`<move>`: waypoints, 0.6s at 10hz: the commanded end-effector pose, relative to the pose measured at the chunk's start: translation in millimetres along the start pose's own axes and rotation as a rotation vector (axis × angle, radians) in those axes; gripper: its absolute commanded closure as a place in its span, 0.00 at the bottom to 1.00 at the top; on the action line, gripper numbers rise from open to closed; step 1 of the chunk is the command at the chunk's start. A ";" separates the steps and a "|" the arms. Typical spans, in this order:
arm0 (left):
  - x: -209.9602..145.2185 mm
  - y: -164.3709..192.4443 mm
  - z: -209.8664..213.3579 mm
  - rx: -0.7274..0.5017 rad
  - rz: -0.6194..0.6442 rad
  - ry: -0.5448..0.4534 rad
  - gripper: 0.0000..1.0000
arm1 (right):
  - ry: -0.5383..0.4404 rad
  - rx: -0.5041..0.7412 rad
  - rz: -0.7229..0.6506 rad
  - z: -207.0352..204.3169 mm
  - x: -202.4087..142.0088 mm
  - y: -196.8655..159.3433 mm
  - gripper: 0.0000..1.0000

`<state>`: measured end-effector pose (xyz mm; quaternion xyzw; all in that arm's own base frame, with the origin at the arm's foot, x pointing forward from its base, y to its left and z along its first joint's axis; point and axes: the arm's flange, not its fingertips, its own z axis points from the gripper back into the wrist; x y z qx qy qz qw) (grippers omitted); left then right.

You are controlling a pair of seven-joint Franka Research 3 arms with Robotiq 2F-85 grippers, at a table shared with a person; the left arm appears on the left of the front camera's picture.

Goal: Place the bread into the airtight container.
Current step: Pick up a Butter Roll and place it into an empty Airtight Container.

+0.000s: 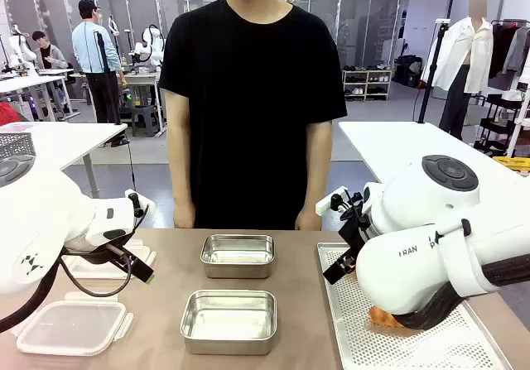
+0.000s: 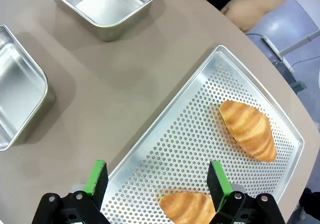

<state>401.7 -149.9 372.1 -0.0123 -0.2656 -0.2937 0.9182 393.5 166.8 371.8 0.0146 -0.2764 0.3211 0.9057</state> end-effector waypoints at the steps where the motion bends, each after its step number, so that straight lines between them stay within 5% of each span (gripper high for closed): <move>1: 0.1 -0.3 0.0 0.000 -0.001 0.000 0.00 | 0.000 0.000 0.000 0.0 0.0 0.0 0.00; 6: 0.1 -0.3 0.0 0.000 -0.001 0.000 0.00 | 0.000 0.000 0.000 0.0 0.0 0.0 0.00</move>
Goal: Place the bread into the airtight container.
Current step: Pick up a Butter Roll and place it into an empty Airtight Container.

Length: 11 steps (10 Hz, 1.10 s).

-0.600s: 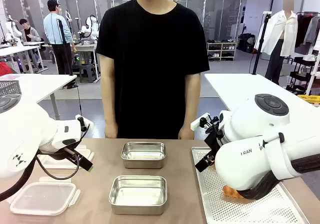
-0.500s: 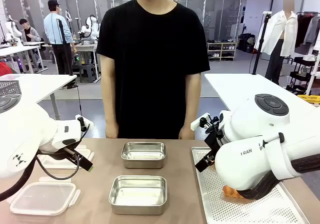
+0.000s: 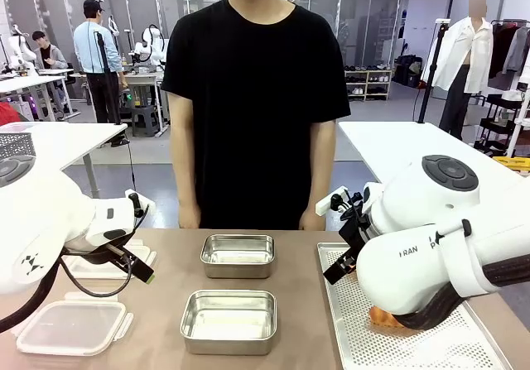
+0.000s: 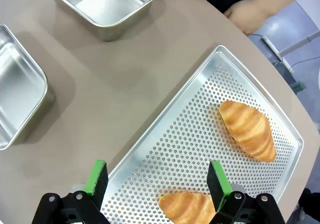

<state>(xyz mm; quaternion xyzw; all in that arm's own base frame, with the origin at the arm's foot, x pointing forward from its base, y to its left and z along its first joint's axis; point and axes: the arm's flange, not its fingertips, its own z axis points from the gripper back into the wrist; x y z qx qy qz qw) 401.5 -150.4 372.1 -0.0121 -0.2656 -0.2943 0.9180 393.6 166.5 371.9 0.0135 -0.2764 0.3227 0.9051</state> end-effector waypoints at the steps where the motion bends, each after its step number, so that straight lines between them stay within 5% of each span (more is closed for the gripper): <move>1: -0.1 0.2 0.0 0.000 0.001 0.000 0.00 | 0.000 0.001 -0.004 0.0 0.1 0.3 0.00; 3: 0.0 0.0 0.0 0.000 0.000 0.000 0.00 | 0.000 0.000 0.000 0.0 0.0 0.0 0.00; 5: 23.7 23.2 42.9 0.003 -0.029 0.110 0.00 | 0.042 0.059 -0.040 54.6 28.5 -25.6 0.00; 8: 67.0 71.4 171.7 -0.121 -0.021 0.072 0.00 | 0.024 0.156 -0.050 186.8 52.3 -91.6 0.00; 10: 77.6 103.9 278.2 -0.182 0.015 0.084 0.00 | 0.013 0.261 0.003 278.6 34.1 -133.1 0.00; 11: 75.4 118.9 331.4 -0.183 0.032 -0.001 0.00 | -0.002 0.262 0.002 314.4 17.0 -150.0 0.00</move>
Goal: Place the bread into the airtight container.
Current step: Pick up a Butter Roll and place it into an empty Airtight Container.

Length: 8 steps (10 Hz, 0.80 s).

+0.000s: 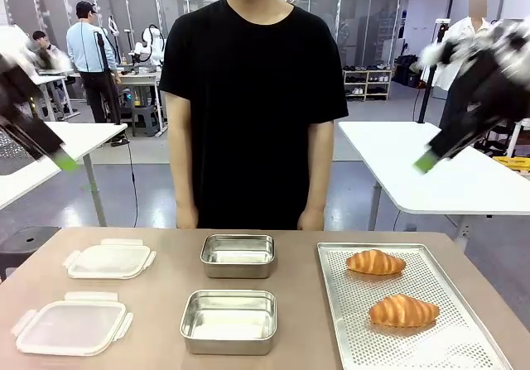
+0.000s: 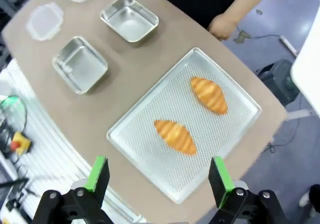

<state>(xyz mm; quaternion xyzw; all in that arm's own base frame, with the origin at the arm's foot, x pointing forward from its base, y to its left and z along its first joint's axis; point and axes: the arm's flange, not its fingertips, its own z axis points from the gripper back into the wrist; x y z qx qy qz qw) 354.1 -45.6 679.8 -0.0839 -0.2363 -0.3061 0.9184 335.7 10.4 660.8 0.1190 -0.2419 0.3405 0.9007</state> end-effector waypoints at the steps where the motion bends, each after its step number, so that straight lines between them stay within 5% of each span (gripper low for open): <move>1: 0.1 14.4 74.7 -0.020 0.018 -0.088 0.00 | -0.009 0.007 0.034 50.5 -24.7 -16.8 0.00; 4: -58.7 1.7 178.9 0.059 0.038 -0.317 0.00 | -0.183 -0.085 0.021 154.9 -111.9 -5.5 0.00; 8: -90.2 -9.6 215.8 0.101 0.054 -0.403 0.00 | -0.264 -0.136 -0.035 177.0 -148.5 -8.3 0.00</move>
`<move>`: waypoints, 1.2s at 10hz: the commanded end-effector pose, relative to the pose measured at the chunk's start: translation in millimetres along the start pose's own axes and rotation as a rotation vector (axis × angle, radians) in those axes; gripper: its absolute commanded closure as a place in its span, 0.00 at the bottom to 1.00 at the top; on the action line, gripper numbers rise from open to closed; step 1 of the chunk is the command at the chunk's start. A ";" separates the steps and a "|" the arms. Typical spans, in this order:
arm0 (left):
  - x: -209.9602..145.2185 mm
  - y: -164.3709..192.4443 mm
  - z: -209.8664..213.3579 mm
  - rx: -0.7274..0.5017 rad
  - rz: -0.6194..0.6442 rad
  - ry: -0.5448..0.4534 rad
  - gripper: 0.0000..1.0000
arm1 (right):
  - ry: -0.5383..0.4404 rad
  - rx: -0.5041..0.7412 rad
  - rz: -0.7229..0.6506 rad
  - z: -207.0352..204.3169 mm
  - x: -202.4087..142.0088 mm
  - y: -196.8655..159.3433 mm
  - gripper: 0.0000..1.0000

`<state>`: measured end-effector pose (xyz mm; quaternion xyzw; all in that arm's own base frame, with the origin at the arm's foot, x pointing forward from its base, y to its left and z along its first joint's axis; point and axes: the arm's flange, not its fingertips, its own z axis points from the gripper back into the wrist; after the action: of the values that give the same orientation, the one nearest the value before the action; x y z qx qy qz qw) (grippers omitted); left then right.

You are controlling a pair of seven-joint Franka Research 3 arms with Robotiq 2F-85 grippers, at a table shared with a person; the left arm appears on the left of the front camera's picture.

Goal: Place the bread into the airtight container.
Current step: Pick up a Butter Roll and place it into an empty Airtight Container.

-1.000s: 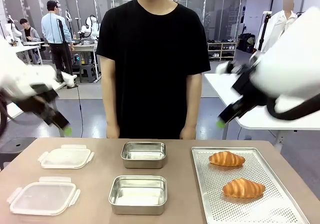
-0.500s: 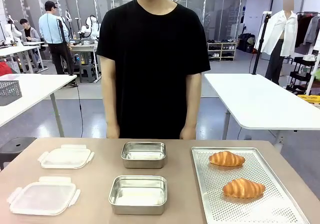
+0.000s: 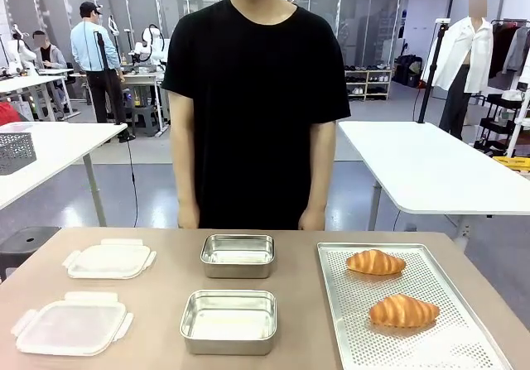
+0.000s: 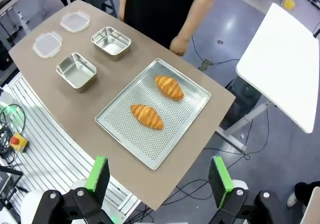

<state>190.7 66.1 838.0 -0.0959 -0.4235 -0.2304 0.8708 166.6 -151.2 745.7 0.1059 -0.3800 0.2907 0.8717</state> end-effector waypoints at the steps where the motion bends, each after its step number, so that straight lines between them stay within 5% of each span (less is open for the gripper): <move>1: 3.4 2.3 -3.1 0.002 0.003 0.008 0.00 | 0.008 0.003 0.006 0.9 4.1 2.2 0.00; 5: 3.4 2.3 -3.1 0.002 0.003 0.008 0.00 | -0.002 0.001 0.003 0.5 1.1 0.2 0.00; 9: 3.4 2.3 -3.1 0.002 0.003 0.008 0.00 | 0.284 0.136 0.455 -8.7 28.0 30.7 0.00; 10: 3.4 2.3 -3.1 0.002 0.003 0.008 0.00 | 0.347 0.189 0.641 -26.4 40.9 40.7 0.00; 12: 3.4 2.3 -3.1 0.002 0.003 0.008 0.00 | 0.464 0.339 0.718 -91.5 53.4 51.7 0.00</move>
<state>195.1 65.8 836.2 -0.0963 -0.4195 -0.2297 0.8729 200.5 -49.4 729.3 0.0489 -0.1601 0.6145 0.7710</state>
